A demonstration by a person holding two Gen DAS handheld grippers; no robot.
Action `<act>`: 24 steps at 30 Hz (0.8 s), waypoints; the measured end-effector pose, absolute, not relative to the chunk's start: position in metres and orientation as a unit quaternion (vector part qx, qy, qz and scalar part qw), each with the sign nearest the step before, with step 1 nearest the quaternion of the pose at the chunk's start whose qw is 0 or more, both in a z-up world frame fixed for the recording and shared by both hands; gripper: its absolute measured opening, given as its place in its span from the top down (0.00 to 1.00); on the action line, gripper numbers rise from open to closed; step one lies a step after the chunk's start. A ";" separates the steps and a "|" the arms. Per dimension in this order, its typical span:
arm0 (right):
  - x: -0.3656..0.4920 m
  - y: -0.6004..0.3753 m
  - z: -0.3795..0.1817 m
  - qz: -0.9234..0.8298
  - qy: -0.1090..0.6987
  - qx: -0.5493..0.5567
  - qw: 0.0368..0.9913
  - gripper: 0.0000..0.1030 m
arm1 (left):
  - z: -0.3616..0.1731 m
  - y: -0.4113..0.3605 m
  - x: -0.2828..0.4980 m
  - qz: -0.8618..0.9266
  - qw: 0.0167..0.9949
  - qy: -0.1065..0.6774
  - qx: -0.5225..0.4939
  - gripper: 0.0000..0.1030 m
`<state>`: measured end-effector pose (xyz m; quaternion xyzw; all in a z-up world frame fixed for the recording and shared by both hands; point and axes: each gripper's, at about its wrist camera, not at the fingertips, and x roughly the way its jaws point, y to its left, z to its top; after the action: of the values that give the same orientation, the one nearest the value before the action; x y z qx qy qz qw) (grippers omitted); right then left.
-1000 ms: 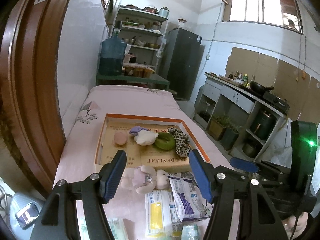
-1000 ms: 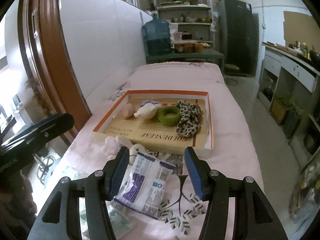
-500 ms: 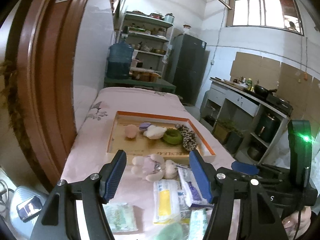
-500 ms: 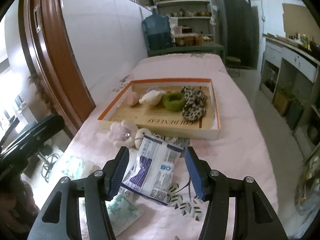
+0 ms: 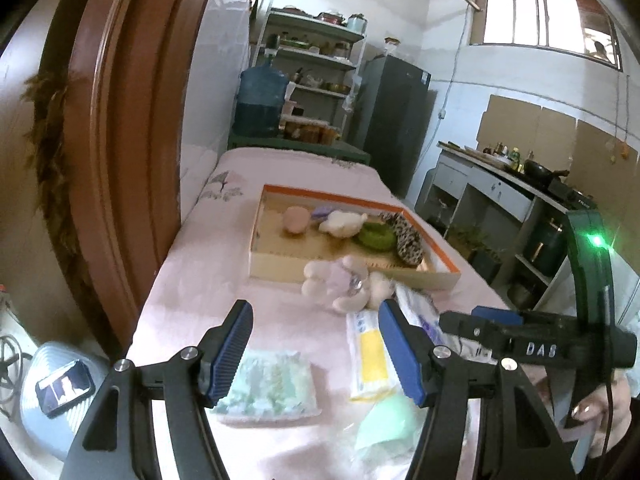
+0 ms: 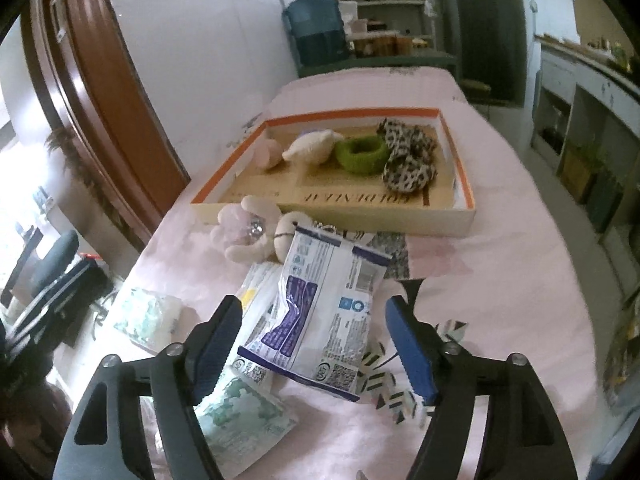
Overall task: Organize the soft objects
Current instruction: 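Move both tools back over the packaged items lying beside the lid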
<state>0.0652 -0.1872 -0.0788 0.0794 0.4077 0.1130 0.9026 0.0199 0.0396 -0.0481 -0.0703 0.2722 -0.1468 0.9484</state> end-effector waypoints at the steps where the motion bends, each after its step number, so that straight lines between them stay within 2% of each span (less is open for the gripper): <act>1: 0.066 -0.188 -0.081 0.113 0.410 0.081 0.901 0.26 | -0.051 0.040 0.020 -0.147 0.947 0.276 -0.070 0.37; 24: 0.098 -0.190 -0.116 0.102 0.462 0.114 0.874 0.26 | -0.087 0.072 0.028 -0.101 0.939 0.319 -0.081 0.37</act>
<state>0.0975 -0.1896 -0.1163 0.1135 0.4621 0.1016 0.8737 0.0277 0.0718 -0.0865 -0.0808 0.3187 -0.1007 0.9390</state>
